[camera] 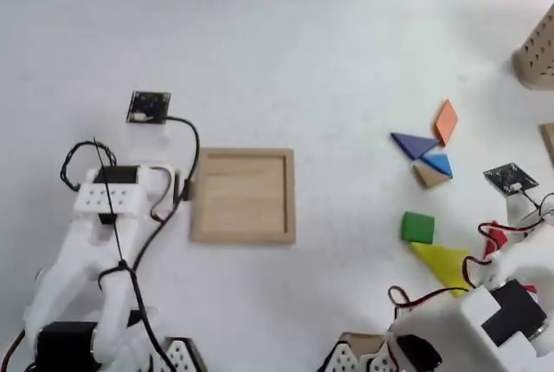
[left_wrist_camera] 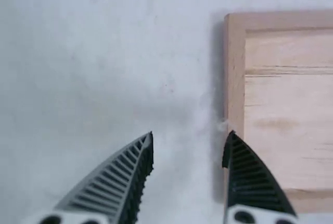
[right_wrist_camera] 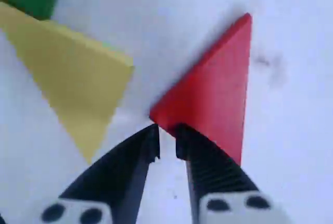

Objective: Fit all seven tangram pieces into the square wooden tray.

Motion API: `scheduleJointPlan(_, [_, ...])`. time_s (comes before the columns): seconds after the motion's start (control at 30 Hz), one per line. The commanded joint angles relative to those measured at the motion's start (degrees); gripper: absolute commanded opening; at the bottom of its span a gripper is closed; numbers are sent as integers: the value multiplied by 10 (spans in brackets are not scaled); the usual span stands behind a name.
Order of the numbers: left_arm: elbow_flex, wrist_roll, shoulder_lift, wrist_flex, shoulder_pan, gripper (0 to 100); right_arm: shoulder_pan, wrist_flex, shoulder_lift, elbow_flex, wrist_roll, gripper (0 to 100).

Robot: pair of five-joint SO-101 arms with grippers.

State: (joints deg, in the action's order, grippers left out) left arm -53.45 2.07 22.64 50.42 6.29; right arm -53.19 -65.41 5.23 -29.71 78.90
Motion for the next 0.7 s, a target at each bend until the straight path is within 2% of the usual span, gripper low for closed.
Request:
scheduleJointPlan(0.0, [4, 5, 18, -13, 6, 222, -12, -10, -7, -6, -1, 74])
scheduleJointPlan(0.13, [4, 5, 18, -13, 6, 222, -12, 21, 14, -9, -4, 84])
scheduleJointPlan(0.33, [4, 5, 18, -13, 6, 222, -7, 35, 10, -5, 2, 262])
scheduleJointPlan(0.67, [4, 5, 18, -13, 6, 223, -15, 33, -37, -4, 38, 265])
